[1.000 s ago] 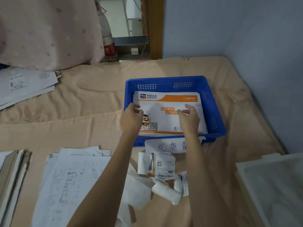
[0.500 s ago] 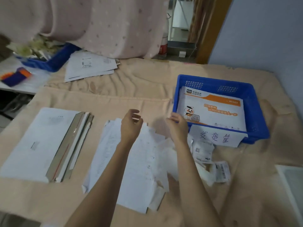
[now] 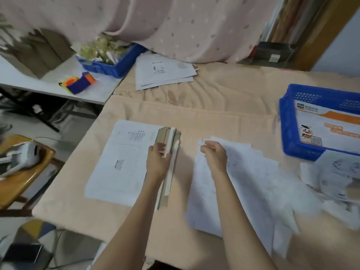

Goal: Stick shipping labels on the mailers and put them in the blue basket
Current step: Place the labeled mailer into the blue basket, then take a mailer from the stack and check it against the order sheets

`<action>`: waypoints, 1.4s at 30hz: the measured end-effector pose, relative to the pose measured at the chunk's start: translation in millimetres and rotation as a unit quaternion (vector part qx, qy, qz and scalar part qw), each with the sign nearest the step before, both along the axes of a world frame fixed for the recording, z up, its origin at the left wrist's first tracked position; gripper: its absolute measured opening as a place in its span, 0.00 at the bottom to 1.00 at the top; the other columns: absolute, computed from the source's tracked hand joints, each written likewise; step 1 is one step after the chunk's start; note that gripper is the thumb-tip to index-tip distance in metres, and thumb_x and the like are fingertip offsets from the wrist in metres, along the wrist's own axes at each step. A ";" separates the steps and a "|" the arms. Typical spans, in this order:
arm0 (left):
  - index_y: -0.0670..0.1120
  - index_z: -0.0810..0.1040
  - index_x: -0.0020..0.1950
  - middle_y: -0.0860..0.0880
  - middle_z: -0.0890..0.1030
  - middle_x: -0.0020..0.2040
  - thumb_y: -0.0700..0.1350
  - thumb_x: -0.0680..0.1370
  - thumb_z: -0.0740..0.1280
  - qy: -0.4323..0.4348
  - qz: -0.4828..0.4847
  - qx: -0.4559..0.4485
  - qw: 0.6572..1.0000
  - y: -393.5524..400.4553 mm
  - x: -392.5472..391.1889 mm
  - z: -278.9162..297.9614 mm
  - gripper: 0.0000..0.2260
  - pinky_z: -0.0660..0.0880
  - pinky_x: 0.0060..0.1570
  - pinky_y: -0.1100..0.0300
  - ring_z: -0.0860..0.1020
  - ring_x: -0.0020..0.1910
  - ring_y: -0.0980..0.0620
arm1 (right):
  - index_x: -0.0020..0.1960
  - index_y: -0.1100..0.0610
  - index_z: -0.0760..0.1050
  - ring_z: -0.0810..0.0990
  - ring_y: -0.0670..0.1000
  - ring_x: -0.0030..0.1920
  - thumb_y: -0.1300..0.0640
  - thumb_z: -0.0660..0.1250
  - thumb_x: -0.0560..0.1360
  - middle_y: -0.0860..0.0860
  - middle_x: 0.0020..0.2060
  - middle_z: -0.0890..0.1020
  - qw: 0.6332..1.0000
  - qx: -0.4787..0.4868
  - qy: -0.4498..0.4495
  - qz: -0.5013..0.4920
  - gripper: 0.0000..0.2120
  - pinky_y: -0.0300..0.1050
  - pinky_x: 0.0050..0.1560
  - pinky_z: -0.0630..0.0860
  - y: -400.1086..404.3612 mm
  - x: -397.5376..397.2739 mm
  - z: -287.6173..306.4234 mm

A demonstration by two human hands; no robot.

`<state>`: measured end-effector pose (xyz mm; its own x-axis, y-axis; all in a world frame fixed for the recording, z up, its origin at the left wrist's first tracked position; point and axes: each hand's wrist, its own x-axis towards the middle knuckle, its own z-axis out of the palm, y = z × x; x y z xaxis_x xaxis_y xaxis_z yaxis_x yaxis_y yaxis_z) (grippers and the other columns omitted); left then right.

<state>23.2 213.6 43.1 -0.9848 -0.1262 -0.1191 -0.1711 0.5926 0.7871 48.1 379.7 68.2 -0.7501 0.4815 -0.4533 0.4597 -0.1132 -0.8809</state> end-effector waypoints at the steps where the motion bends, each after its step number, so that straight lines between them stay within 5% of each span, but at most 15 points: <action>1: 0.43 0.74 0.59 0.46 0.74 0.56 0.40 0.75 0.67 -0.002 0.002 -0.011 1.000 -14.1 -2.9 -4.0 0.12 0.70 0.47 0.61 0.76 0.50 0.49 | 0.52 0.54 0.77 0.79 0.51 0.52 0.62 0.68 0.72 0.50 0.49 0.81 1.000 -0.004 -0.003 0.000 0.10 0.46 0.58 0.75 -14.9 -3.4 -4.2; 8: 0.44 0.74 0.60 0.45 0.70 0.62 0.49 0.77 0.66 -0.035 0.003 -0.100 0.994 -73.9 0.3 -29.7 0.15 0.73 0.53 0.52 0.71 0.59 0.46 | 0.55 0.57 0.79 0.80 0.51 0.51 0.64 0.66 0.71 0.53 0.50 0.82 0.996 -0.027 -0.087 0.017 0.13 0.46 0.57 0.77 -92.4 -3.5 -33.8; 14: 0.43 0.71 0.63 0.43 0.66 0.63 0.50 0.78 0.62 -0.091 -0.020 -0.147 0.985 -90.5 13.4 -43.6 0.16 0.73 0.51 0.52 0.66 0.63 0.46 | 0.60 0.66 0.77 0.74 0.50 0.44 0.65 0.64 0.74 0.61 0.51 0.82 0.988 -0.008 -0.139 0.059 0.16 0.35 0.35 0.67 -127.1 8.7 -33.8; 16: 0.44 0.71 0.64 0.44 0.66 0.63 0.50 0.78 0.62 -0.085 -0.026 -0.154 0.984 -92.8 14.2 -45.9 0.17 0.72 0.49 0.54 0.66 0.63 0.46 | 0.60 0.63 0.78 0.74 0.50 0.47 0.64 0.64 0.75 0.57 0.52 0.82 0.986 0.006 -0.151 0.067 0.14 0.30 0.32 0.65 -131.0 9.2 -28.5; 18: 0.45 0.70 0.65 0.44 0.66 0.63 0.50 0.78 0.63 -0.076 -0.031 -0.158 0.984 -93.6 13.4 -47.7 0.17 0.70 0.46 0.57 0.66 0.63 0.46 | 0.60 0.66 0.77 0.77 0.57 0.49 0.64 0.63 0.77 0.59 0.53 0.81 0.985 0.026 -0.155 0.070 0.13 0.30 0.27 0.68 -133.5 10.1 -22.7; 21: 0.45 0.69 0.66 0.44 0.66 0.63 0.48 0.78 0.63 -0.067 -0.040 -0.164 0.983 -94.5 11.4 -49.6 0.18 0.69 0.45 0.59 0.65 0.62 0.47 | 0.62 0.71 0.74 0.75 0.63 0.60 0.66 0.63 0.76 0.64 0.60 0.78 0.982 0.045 -0.167 0.072 0.15 0.41 0.42 0.72 -136.3 9.6 -13.1; 24: 0.46 0.68 0.67 0.44 0.65 0.64 0.43 0.77 0.63 -0.075 -0.051 -0.180 0.979 -97.1 10.7 -52.9 0.18 0.67 0.44 0.62 0.63 0.63 0.47 | 0.65 0.63 0.75 0.76 0.56 0.61 0.64 0.65 0.77 0.56 0.62 0.78 0.980 0.032 -0.182 0.074 0.16 0.28 0.32 0.69 -139.4 8.7 -11.0; 26: 0.46 0.67 0.68 0.44 0.64 0.64 0.41 0.77 0.63 -0.079 -0.052 -0.178 0.980 -98.3 10.3 -54.7 0.19 0.66 0.45 0.63 0.63 0.63 0.47 | 0.66 0.60 0.73 0.77 0.54 0.55 0.63 0.66 0.77 0.54 0.63 0.77 0.978 0.023 -0.190 0.079 0.18 0.30 0.37 0.69 -140.2 7.5 -9.5; 28: 0.45 0.67 0.68 0.44 0.64 0.64 0.39 0.76 0.63 -0.078 -0.058 -0.170 0.981 -98.3 9.0 -55.9 0.20 0.64 0.47 0.65 0.62 0.62 0.46 | 0.67 0.59 0.72 0.77 0.51 0.46 0.62 0.67 0.76 0.54 0.62 0.78 0.975 0.020 -0.201 0.088 0.19 0.30 0.33 0.68 -141.9 4.8 -8.9; 32: 0.44 0.67 0.67 0.43 0.65 0.63 0.37 0.76 0.62 -0.068 -0.059 -0.170 0.981 -99.5 6.7 -57.6 0.19 0.60 0.47 0.67 0.63 0.61 0.46 | 0.67 0.62 0.72 0.78 0.56 0.57 0.61 0.69 0.75 0.56 0.61 0.78 0.974 0.022 -0.212 0.075 0.21 0.31 0.29 0.65 -148.3 -2.8 -10.2; 35: 0.46 0.67 0.67 0.44 0.64 0.63 0.38 0.77 0.63 -0.073 -0.057 -0.172 0.981 -100.5 5.3 -57.7 0.19 0.64 0.46 0.66 0.63 0.62 0.46 | 0.61 0.59 0.76 0.76 0.52 0.44 0.60 0.69 0.75 0.54 0.52 0.81 0.977 0.049 -0.198 0.066 0.15 0.38 0.33 0.68 -154.1 -8.5 -17.2; 38: 0.47 0.67 0.67 0.45 0.65 0.63 0.40 0.76 0.64 -0.079 -0.055 -0.185 0.978 -100.1 2.8 -55.8 0.19 0.68 0.44 0.62 0.63 0.63 0.47 | 0.57 0.56 0.78 0.75 0.50 0.45 0.61 0.68 0.75 0.52 0.53 0.81 0.977 0.093 -0.186 0.054 0.11 0.37 0.30 0.65 -154.7 -10.5 -27.8; 42: 0.48 0.69 0.66 0.45 0.67 0.63 0.43 0.73 0.67 -0.055 -0.060 -0.222 0.972 -99.5 -2.0 -54.8 0.22 0.67 0.55 0.59 0.66 0.61 0.46 | 0.56 0.57 0.79 0.78 0.50 0.47 0.60 0.67 0.76 0.50 0.51 0.82 0.977 0.122 -0.167 0.057 0.10 0.30 0.30 0.63 -151.3 -6.7 -27.6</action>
